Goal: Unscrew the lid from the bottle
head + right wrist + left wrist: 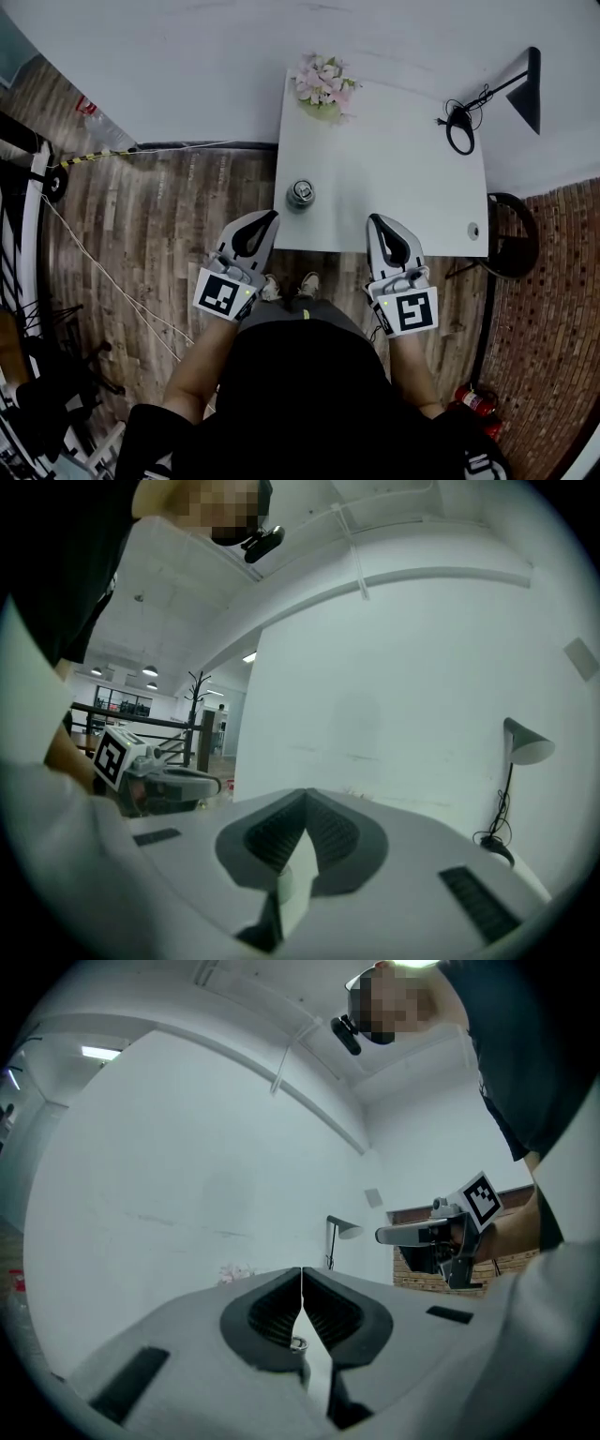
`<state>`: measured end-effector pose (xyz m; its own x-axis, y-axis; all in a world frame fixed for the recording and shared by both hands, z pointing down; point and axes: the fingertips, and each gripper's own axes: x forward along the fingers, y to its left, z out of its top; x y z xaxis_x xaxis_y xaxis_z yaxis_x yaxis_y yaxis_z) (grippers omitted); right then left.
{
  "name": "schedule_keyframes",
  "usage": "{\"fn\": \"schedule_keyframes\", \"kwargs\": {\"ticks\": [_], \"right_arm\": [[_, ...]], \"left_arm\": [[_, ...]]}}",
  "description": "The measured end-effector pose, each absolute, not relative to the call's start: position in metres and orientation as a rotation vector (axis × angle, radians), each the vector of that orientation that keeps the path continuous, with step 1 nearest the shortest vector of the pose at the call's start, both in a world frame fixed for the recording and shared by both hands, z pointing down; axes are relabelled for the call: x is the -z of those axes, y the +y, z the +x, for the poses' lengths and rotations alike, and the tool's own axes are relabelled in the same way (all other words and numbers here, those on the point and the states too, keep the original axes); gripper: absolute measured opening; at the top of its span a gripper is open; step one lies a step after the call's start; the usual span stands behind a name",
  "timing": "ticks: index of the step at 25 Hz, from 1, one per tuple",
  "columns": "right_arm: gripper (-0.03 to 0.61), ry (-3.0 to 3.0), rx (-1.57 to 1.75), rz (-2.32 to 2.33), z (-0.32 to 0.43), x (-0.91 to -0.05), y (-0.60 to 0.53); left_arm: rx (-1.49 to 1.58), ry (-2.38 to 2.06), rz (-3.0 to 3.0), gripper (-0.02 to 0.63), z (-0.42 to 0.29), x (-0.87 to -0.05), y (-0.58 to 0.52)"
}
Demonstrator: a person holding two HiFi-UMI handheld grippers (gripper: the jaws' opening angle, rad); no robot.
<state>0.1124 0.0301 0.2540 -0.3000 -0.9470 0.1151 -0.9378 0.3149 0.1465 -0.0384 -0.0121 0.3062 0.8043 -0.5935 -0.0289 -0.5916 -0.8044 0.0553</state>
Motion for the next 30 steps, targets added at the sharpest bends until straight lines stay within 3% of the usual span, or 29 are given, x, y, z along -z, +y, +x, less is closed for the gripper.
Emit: {"fn": "schedule_keyframes", "kwargs": {"ticks": [12, 15, 18, 22, 30], "right_arm": [[0.014, -2.481, -0.034, 1.507, 0.086, -0.321, -0.018], [0.015, -2.497, -0.063, 1.464, 0.080, -0.337, -0.027], [0.030, -2.507, -0.086, 1.442, 0.078, -0.352, -0.034], [0.107, -2.525, -0.107, 1.404, 0.072, -0.371, -0.040], [0.218, -2.570, -0.100, 1.334, 0.052, -0.399, -0.049]], "left_arm": [[-0.073, -0.907, 2.814, 0.026, -0.020, -0.387, -0.036], [-0.110, -0.862, 2.806, 0.129, -0.010, -0.417, -0.044], [-0.154, -0.806, 2.845, 0.190, 0.001, -0.448, -0.049], [-0.200, -0.737, 2.820, 0.309, 0.020, -0.476, -0.056], [-0.277, -0.655, 2.927, 0.359, 0.047, -0.505, -0.073]]}}
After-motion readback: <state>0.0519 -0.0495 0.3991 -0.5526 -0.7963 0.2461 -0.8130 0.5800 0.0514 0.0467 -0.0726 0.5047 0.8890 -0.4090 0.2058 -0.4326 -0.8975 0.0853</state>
